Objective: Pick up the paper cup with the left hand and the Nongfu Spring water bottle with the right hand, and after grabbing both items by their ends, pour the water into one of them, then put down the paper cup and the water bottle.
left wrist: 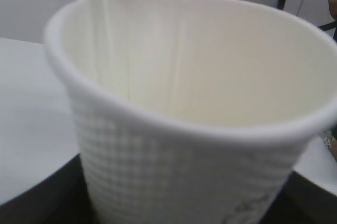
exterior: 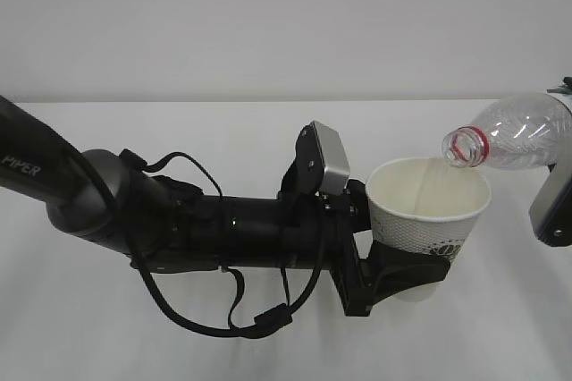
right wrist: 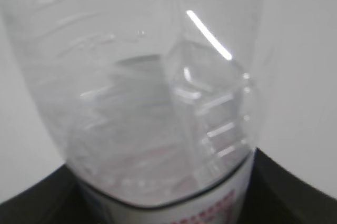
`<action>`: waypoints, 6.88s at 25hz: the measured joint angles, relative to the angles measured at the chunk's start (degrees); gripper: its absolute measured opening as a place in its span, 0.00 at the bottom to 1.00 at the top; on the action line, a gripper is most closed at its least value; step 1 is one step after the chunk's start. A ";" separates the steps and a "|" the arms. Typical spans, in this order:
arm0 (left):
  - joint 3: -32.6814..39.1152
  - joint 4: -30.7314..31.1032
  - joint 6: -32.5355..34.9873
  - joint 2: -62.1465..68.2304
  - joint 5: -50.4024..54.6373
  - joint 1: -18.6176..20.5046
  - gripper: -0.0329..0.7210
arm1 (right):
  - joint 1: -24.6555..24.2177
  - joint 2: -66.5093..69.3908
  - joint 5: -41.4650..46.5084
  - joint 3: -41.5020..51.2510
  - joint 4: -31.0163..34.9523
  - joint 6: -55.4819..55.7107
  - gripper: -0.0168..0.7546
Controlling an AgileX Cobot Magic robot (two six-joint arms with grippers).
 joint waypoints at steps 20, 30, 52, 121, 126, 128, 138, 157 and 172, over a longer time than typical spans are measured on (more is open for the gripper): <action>0.00 0.00 0.00 0.00 0.00 0.00 0.76 | 0.00 0.00 0.00 0.00 0.00 -0.54 0.67; 0.00 0.00 0.00 0.00 0.00 0.00 0.76 | 0.00 0.00 -0.10 0.00 0.00 -0.57 0.67; 0.00 0.00 0.00 0.00 0.00 0.00 0.76 | 0.00 0.00 -0.41 0.00 -0.47 -1.24 0.67; 0.00 0.00 0.00 0.00 0.00 0.00 0.76 | 0.00 0.00 -0.45 0.00 -0.61 -2.03 0.67; 0.00 0.00 0.00 0.00 0.00 0.00 0.76 | 0.00 0.00 -0.45 0.00 -0.61 -2.03 0.67; 0.00 0.00 0.00 0.00 0.00 0.00 0.76 | 0.00 0.00 -0.45 0.00 -0.61 -2.14 0.67; 0.00 0.00 -0.03 0.00 0.00 0.00 0.76 | 0.00 0.00 -0.54 0.00 -0.61 -2.45 0.67; 0.00 0.00 -0.03 0.00 0.00 0.00 0.76 | 0.00 0.00 -0.74 0.00 -0.61 -2.75 0.67; 0.00 0.00 -0.03 0.03 0.00 0.00 0.76 | 0.00 0.00 -0.78 0.00 -0.61 -2.80 0.66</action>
